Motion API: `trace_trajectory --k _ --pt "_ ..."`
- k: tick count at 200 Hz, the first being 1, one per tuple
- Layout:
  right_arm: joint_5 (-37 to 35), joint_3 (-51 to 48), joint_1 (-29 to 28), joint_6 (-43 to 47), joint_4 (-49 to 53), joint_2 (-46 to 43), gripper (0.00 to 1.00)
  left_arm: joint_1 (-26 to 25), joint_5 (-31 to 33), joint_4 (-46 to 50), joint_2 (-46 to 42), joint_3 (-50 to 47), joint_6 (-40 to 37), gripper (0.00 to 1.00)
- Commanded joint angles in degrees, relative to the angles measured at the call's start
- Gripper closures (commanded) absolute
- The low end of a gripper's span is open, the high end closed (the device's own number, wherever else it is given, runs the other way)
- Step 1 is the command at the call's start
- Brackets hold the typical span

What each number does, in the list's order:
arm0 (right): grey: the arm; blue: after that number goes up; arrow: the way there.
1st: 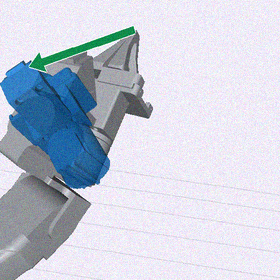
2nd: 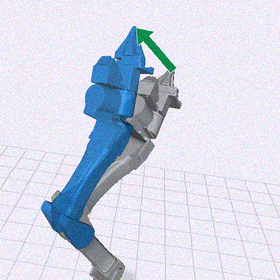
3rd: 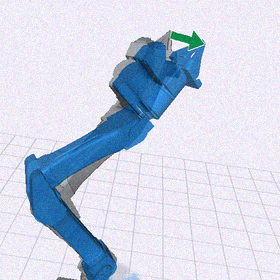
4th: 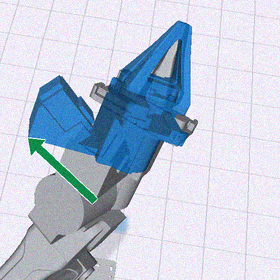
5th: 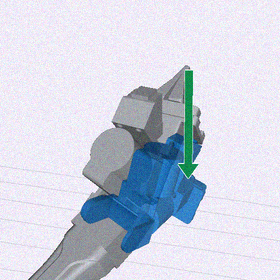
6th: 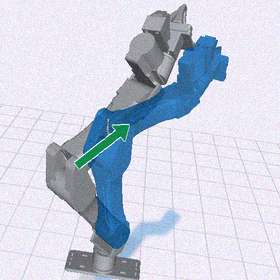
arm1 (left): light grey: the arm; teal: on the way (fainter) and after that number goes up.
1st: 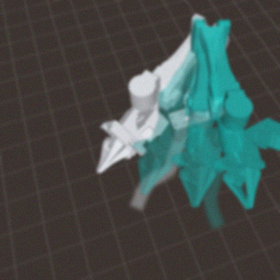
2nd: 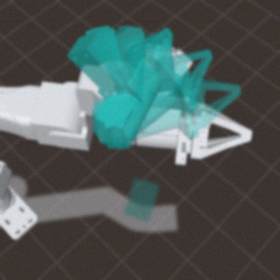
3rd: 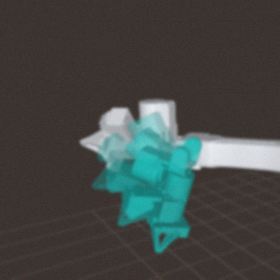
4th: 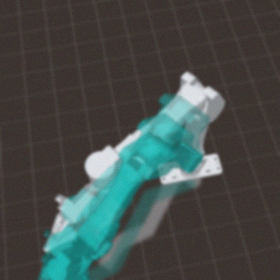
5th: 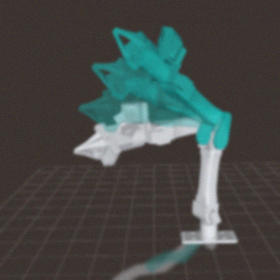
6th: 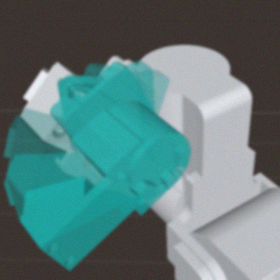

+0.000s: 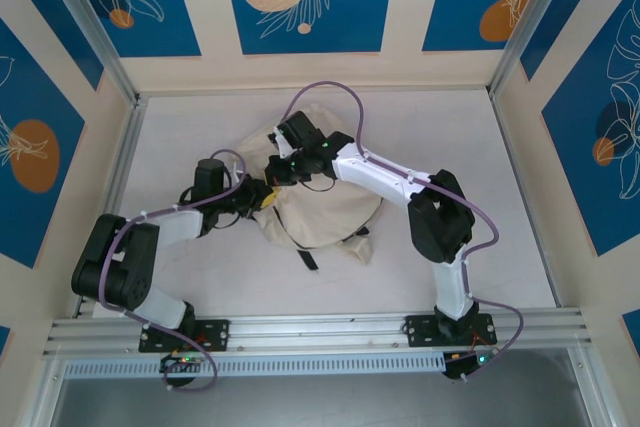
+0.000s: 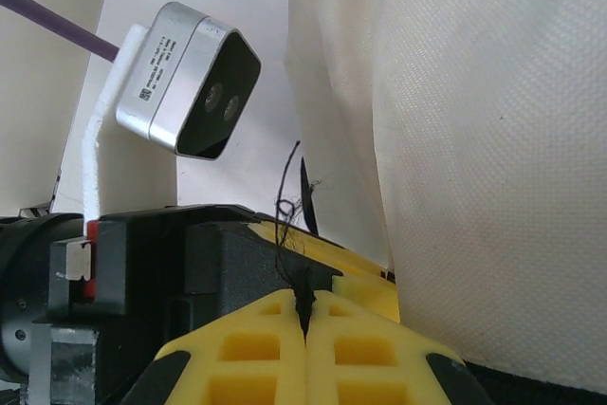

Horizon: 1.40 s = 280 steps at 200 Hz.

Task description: Pack books, pencil case, and school supplies into a backpack

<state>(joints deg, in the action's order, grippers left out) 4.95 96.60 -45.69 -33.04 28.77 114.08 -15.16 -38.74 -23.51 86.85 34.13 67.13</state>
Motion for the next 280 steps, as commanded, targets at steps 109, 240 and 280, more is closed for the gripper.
trace_trajectory --k 109,240,280 --pt "-10.02 3.46 -3.16 5.19 3.67 0.23 1.00 -1.23 1.88 -2.55 -6.91 -1.73 -4.09 1.00" --pt "4.51 4.96 -0.24 1.48 2.18 -0.29 1.00 -1.20 5.32 4.14 -12.71 -2.84 -8.25 1.00" --pt "-13.05 0.48 3.92 3.86 4.03 -4.65 1.00 -0.58 8.97 12.86 -12.61 -3.17 -10.57 1.00"
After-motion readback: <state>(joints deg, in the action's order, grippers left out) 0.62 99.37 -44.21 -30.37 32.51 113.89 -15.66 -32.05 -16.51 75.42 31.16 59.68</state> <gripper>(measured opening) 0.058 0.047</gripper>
